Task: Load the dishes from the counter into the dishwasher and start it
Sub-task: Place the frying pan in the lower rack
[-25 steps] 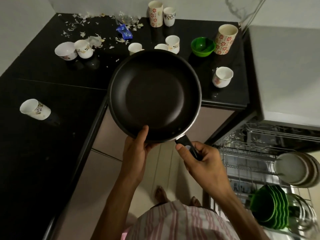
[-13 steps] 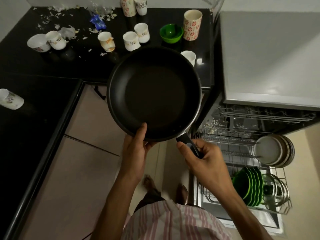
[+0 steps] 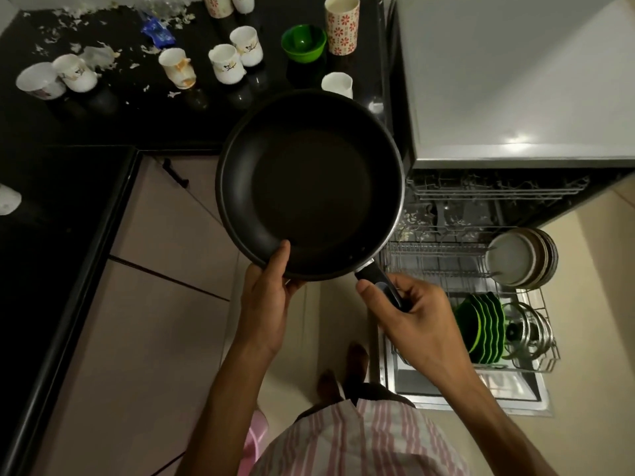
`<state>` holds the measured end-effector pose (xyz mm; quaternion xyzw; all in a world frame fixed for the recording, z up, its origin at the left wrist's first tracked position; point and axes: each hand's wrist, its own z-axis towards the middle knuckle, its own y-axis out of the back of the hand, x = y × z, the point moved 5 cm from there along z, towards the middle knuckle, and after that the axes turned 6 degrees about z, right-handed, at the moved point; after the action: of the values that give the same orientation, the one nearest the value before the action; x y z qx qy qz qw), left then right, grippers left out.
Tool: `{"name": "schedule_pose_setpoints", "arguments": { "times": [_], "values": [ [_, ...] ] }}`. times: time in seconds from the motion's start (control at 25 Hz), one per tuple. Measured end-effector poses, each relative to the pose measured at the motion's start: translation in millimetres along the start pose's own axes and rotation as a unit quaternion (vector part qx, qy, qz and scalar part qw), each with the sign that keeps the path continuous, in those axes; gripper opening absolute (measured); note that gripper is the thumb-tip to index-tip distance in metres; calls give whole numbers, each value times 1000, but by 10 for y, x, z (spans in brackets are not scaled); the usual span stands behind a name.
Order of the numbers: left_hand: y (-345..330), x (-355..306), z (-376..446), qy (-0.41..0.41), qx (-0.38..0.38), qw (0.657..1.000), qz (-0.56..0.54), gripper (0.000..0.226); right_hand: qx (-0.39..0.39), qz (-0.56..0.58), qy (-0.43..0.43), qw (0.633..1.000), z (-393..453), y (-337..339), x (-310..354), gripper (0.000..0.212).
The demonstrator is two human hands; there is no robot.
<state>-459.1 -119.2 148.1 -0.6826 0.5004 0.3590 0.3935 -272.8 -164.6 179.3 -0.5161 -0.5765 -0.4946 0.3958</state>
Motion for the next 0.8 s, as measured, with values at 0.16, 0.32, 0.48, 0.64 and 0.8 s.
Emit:
{"name": "schedule_pose_setpoints", "arguments": {
  "times": [0.16, 0.32, 0.48, 0.64, 0.8],
  "values": [
    [57, 94, -56, 12, 13, 1000, 24, 31, -28, -14, -4, 1000, -227, 40, -96, 41],
    [-59, 229, -161, 27, 36, 998, 34, 27, -67, -10, -17, 998, -448, 168, -202, 42],
    [-247, 322, -271, 32, 52, 998, 30, 21, -85, -6, -27, 996, -608, 331, -262, 40],
    [-470, 368, -302, 20, 47, 998, 29, 22, -90, -25, -37, 995, -711, 614, -347, 39],
    [-770, 500, -381, 8, 32, 999, 42, 15, -79, -30, -47, 995, -773, 989, -461, 36]
  ]
}}
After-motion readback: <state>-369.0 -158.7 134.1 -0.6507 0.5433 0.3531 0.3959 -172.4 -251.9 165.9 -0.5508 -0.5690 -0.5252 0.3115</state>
